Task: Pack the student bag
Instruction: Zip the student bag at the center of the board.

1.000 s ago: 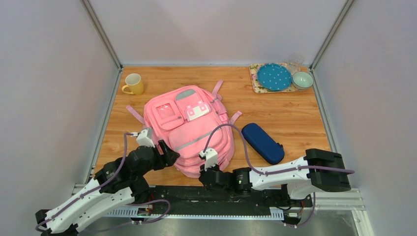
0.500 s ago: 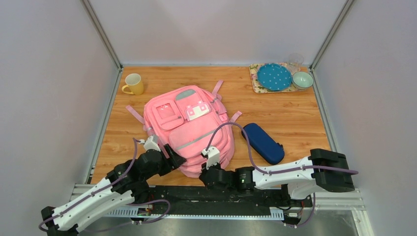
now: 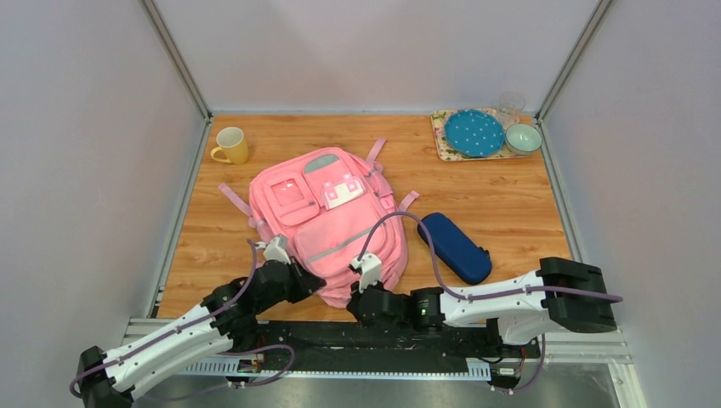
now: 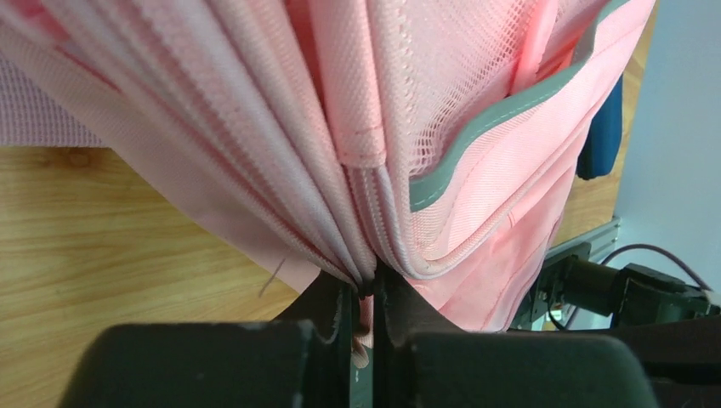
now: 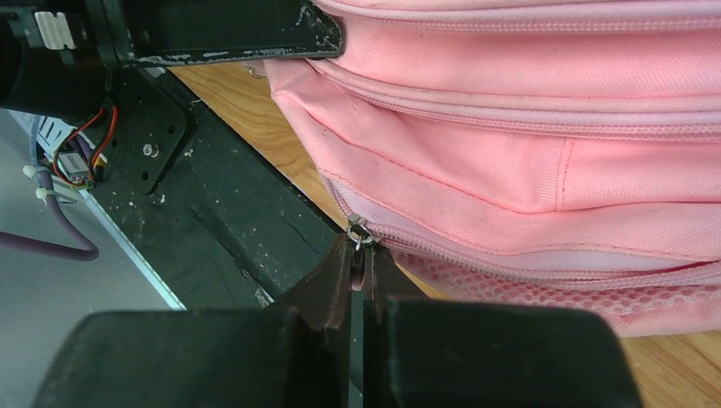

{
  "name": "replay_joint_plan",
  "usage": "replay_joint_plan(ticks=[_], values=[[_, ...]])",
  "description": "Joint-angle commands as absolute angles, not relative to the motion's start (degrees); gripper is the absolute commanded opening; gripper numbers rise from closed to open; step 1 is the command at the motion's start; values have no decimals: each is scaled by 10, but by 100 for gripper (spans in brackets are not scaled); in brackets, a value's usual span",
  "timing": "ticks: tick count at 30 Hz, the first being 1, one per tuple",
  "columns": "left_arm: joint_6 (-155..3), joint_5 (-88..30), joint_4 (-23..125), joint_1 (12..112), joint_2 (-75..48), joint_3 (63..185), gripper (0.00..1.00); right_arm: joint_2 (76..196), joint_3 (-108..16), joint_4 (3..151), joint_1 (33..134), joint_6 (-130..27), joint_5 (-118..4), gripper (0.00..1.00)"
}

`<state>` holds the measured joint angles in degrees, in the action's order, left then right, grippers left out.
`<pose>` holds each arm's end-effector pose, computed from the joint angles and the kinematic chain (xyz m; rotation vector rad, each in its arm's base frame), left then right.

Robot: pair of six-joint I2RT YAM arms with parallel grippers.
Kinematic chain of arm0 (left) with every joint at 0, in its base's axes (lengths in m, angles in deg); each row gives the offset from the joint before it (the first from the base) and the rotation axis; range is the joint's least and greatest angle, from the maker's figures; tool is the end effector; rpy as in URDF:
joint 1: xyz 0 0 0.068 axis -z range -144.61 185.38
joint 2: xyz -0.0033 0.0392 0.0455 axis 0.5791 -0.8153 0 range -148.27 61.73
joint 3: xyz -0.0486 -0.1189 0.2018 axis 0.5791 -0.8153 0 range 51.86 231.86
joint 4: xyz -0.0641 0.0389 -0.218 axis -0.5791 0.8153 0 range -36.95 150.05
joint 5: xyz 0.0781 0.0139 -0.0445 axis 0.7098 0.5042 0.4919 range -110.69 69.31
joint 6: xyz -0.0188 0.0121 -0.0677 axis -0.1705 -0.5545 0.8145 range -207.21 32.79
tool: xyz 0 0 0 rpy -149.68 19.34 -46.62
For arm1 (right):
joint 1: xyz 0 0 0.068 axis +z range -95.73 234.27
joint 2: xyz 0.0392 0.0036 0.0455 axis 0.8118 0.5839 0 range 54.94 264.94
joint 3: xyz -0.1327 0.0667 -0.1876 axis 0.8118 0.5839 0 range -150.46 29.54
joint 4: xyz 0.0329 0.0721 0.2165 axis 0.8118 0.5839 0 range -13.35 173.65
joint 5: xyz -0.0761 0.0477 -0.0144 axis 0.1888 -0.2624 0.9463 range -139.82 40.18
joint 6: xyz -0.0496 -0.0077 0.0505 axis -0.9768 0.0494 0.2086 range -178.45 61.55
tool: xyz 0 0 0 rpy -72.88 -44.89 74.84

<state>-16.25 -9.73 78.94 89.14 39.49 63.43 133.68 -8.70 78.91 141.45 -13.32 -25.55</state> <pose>0.0876 -0.1005 0.1416 -0.4697 2.3361 -0.9555 0.0373 0.2673 0.1599 -0.6334 2.2607 0.7318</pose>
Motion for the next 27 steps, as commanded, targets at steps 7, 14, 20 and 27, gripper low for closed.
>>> replay_joint_plan(ticks=[7, 14, 20, 27], values=[[-383, -175, 746, 889, 234, 712, 0, 1362, -126, 757, 1445, -161, -278, 0], [-510, -192, 813, 782, 244, 795, 0, 1389, -172, 783, 1441, -173, -265, 0], [-604, -340, 847, 645, 201, 823, 0, 1454, -263, 809, 1403, -182, -314, 0], [-637, -372, 865, 604, 208, 823, 0, 1437, -231, 806, 1360, -160, -342, 0]])
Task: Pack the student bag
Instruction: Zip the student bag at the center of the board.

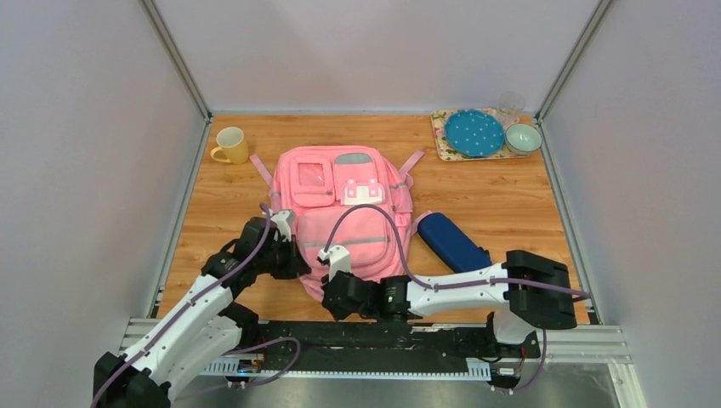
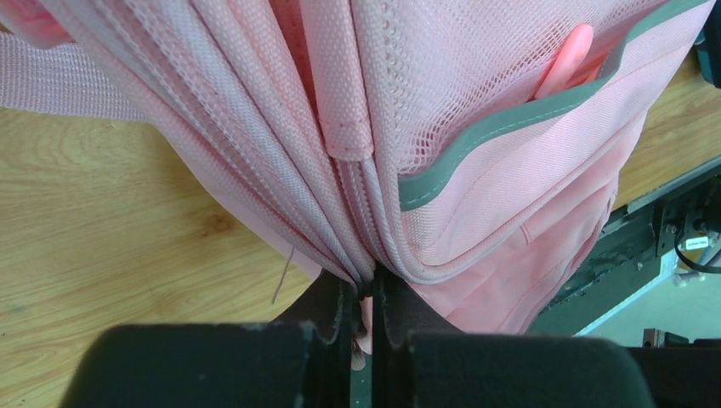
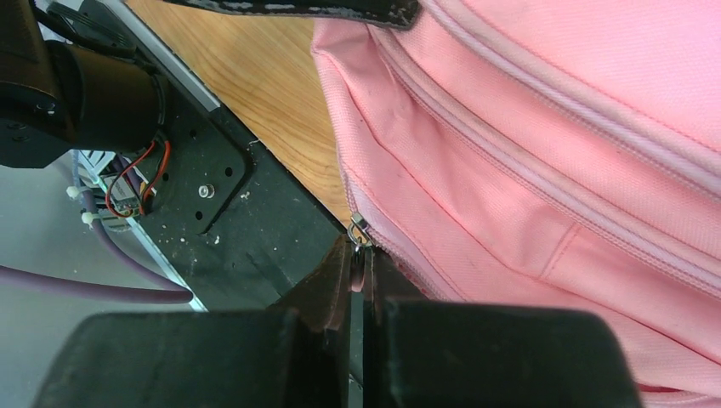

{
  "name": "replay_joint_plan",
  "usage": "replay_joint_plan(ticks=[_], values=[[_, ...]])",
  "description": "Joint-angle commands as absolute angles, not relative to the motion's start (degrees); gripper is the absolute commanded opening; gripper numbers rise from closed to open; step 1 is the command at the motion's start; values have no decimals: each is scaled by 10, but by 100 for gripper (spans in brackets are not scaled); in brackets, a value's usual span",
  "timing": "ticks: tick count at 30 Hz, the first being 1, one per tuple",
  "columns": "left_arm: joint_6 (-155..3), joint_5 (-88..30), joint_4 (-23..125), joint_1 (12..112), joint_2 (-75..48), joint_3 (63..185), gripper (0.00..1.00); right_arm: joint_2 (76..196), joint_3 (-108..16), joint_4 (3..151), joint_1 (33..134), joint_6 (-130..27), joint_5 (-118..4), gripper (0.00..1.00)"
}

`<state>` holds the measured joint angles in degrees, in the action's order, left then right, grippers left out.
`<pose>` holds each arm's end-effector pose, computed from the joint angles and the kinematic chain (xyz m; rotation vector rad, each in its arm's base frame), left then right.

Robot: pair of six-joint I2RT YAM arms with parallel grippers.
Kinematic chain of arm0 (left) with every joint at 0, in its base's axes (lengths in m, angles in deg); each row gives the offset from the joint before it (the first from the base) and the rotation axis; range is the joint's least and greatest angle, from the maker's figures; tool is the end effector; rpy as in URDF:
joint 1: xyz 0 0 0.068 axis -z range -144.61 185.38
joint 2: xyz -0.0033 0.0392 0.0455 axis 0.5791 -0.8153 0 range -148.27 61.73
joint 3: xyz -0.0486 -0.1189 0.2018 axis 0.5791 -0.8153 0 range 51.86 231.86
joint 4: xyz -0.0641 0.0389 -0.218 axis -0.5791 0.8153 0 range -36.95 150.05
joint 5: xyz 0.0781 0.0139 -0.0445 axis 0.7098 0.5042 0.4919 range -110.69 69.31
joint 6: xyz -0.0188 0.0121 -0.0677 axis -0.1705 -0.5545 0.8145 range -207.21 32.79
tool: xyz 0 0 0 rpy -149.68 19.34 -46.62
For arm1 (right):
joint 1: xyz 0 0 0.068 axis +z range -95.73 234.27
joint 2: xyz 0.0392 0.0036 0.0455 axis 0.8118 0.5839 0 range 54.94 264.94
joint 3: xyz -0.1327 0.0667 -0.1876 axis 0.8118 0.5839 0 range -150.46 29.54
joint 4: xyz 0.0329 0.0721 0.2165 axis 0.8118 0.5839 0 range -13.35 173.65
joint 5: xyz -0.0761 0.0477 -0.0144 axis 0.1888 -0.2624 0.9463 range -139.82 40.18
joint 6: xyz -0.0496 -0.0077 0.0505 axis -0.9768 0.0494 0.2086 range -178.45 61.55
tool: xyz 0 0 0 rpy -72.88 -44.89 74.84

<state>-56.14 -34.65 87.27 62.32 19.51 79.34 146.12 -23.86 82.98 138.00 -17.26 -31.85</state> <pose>0.1330 -0.0834 0.1729 0.0246 2.5347 -0.7307 0.0531 0.3181 0.1700 -0.7232 2.3020 0.7278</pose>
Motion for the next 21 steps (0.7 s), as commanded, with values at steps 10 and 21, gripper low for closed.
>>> replay_joint_plan(ticks=[10, 21], values=[[-643, -426, 861, 530, 213, 816, 0, 1362, -78, 772, 1352, -97, -365, 0], [-645, -450, 862, 495, 218, 822, 0, 1298, -50, 820, 1350, -76, -301, 0]])
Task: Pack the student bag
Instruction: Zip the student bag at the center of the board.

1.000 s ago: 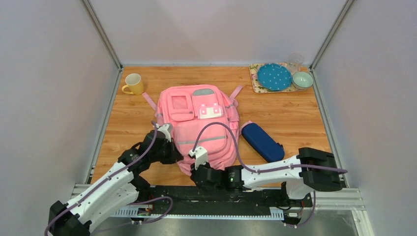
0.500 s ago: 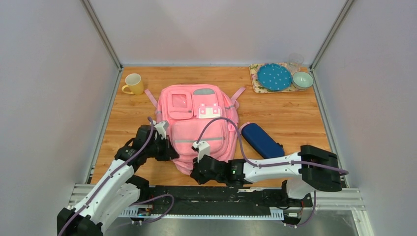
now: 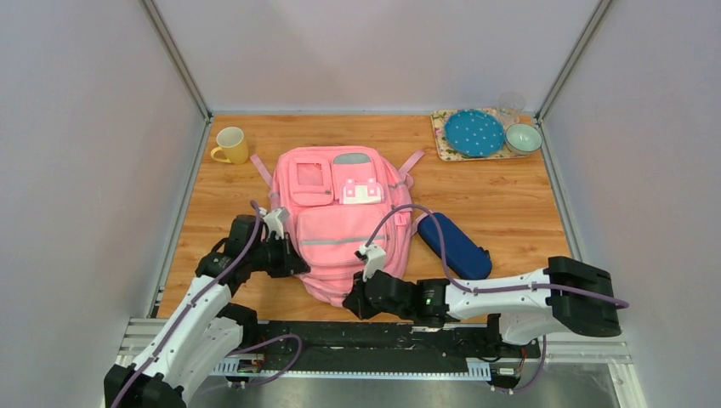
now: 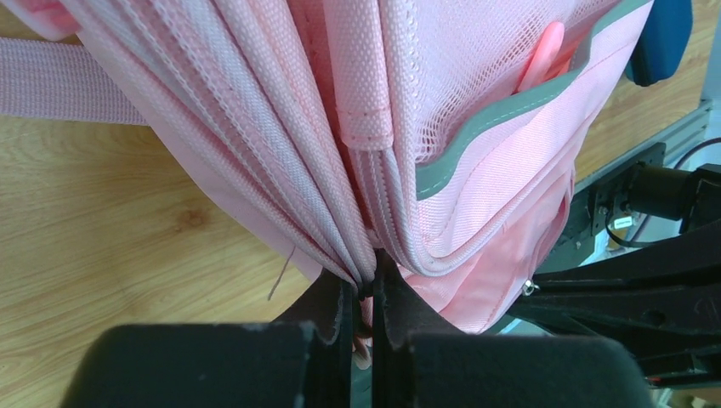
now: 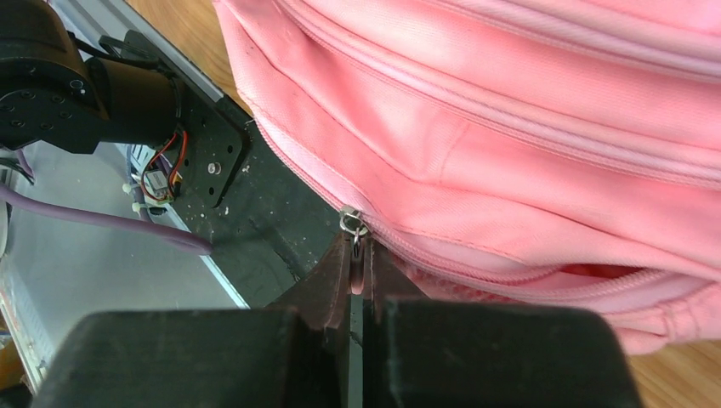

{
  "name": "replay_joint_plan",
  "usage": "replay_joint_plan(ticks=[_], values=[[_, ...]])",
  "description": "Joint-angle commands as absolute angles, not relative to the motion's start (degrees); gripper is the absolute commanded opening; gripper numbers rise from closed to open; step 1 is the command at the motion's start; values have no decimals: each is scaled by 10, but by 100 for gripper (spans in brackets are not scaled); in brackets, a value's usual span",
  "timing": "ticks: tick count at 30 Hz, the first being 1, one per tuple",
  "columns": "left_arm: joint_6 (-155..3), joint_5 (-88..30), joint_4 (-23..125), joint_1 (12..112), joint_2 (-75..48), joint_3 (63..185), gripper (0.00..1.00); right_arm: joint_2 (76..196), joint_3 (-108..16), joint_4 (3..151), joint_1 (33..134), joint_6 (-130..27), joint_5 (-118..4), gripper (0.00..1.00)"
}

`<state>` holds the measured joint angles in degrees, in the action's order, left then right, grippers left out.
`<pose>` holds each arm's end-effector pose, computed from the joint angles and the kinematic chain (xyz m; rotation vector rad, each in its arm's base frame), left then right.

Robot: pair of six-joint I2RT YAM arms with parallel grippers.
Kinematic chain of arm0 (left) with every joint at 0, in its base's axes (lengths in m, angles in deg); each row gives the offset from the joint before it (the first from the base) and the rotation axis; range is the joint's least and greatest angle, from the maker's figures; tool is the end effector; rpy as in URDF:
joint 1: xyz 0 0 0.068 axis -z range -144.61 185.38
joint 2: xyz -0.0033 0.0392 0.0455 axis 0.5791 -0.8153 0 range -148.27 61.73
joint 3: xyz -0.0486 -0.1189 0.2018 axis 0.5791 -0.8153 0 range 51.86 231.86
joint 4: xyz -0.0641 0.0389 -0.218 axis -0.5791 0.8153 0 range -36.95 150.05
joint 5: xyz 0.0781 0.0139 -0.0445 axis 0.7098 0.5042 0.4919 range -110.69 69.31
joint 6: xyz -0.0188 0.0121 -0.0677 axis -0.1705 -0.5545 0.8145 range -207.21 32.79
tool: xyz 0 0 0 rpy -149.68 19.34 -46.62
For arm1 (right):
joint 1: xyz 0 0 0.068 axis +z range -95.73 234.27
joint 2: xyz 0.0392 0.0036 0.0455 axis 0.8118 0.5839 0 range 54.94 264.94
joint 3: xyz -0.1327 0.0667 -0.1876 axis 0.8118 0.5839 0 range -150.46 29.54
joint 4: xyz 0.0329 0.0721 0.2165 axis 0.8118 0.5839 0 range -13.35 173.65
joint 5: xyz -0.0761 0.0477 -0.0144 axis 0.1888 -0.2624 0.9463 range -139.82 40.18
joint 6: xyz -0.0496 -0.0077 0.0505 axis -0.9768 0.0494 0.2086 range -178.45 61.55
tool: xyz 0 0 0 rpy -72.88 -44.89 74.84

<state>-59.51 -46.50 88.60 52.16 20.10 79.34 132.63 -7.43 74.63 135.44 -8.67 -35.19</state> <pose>0.1370 -0.0679 0.1754 -0.0289 2.5243 -0.8829 0.0565 0.2673 0.1631 -0.5055 2.3446 0.9184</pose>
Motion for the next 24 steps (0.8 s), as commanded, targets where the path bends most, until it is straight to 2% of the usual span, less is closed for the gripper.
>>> replay_joint_plan(ticks=[1, 12, 24], values=[[-647, -453, 864, 491, 218, 825, 0, 1294, -46, 826, 1348, -74, -299, 0], [-620, -585, 828, 394, 231, 810, 0, 1239, 26, 853, 1324, -16, -264, 0], [-519, -777, 699, 276, 219, 763, 0, 1207, 58, 872, 1310, 13, -229, 0]])
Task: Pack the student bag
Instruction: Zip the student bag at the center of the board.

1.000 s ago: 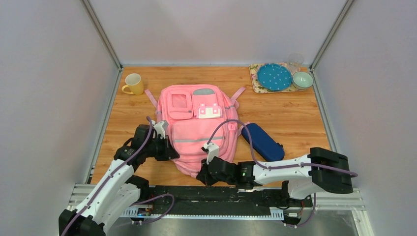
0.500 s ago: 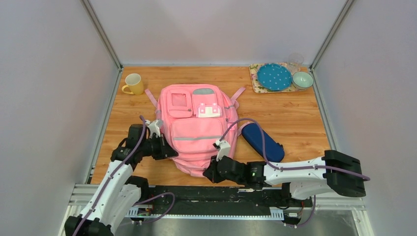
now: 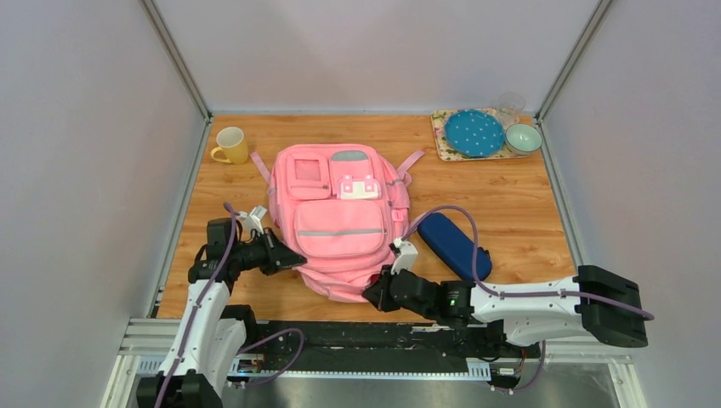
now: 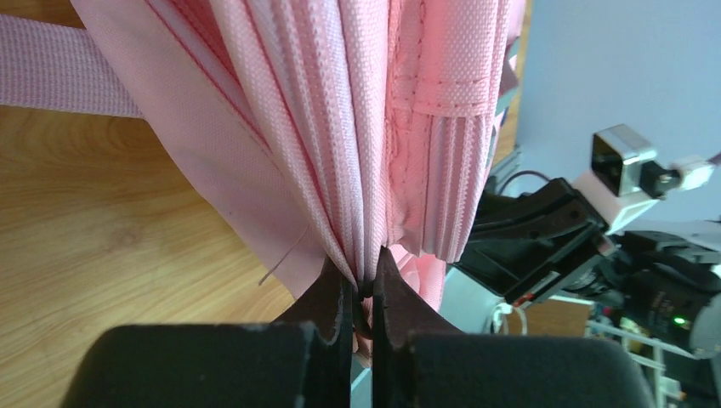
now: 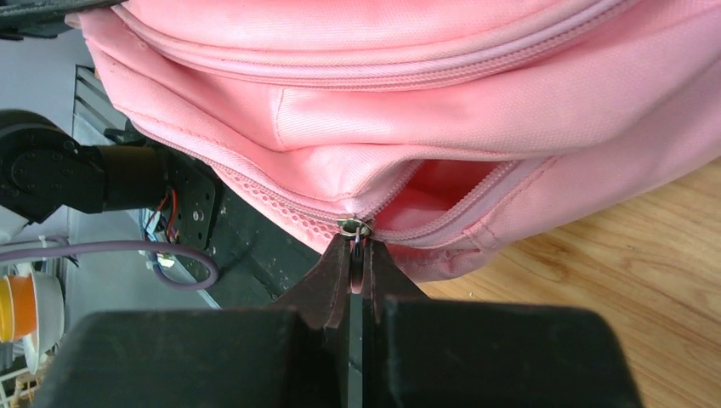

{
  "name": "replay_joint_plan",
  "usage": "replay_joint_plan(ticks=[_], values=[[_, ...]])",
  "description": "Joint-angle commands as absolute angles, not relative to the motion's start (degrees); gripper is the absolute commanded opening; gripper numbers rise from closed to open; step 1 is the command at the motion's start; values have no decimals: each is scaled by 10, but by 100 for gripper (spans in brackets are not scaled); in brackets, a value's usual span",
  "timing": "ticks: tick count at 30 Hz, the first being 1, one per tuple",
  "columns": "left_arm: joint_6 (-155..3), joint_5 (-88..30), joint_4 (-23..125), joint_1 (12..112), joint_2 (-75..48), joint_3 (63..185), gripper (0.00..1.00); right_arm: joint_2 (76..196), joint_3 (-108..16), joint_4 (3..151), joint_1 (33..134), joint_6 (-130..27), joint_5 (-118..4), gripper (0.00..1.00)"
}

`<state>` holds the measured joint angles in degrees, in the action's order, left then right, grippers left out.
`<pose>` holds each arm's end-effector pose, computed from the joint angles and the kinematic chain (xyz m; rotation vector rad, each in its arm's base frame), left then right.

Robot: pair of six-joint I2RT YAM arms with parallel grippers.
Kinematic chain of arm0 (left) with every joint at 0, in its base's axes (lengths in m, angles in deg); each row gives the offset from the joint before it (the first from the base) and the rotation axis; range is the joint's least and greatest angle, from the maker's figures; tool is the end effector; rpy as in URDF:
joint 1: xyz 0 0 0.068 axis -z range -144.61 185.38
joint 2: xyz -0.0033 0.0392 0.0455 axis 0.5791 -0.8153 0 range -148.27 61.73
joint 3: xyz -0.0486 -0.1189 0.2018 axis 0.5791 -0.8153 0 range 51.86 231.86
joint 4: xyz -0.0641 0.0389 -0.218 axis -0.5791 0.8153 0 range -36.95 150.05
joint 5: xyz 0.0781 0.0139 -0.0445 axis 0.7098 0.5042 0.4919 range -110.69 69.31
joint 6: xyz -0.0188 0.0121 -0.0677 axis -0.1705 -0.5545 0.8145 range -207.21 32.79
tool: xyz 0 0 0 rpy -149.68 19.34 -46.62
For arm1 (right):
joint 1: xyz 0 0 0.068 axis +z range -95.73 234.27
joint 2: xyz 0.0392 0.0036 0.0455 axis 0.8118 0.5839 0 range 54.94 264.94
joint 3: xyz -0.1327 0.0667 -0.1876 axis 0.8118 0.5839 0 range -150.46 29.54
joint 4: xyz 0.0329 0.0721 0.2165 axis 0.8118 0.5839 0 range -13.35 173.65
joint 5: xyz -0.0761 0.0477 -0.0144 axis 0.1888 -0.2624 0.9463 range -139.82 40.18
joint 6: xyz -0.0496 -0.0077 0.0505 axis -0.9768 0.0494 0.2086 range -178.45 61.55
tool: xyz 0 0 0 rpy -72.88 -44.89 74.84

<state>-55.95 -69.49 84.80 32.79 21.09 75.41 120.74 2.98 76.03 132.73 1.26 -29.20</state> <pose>0.1422 -0.0377 0.1731 -0.3032 2.3797 -1.2592 0.0659 0.2199 0.1547 -0.1799 2.3519 0.9034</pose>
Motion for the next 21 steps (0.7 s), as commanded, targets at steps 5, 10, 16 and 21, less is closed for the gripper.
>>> replay_joint_plan(ticks=[5, 10, 16, 21], values=[[-509, -792, 700, 258, 217, 756, 3, 1202, 58, 866, 1305, -3, -239, 0], [-522, -782, 757, 258, 238, 782, 61, 1224, 37, 818, 1305, -43, -288, 0], [-551, -729, 835, 258, 253, 841, 72, 1279, -5, 791, 1324, -45, -316, 0], [-529, -762, 801, 259, 250, 845, 72, 1295, -34, 774, 1356, -47, -329, 28]])
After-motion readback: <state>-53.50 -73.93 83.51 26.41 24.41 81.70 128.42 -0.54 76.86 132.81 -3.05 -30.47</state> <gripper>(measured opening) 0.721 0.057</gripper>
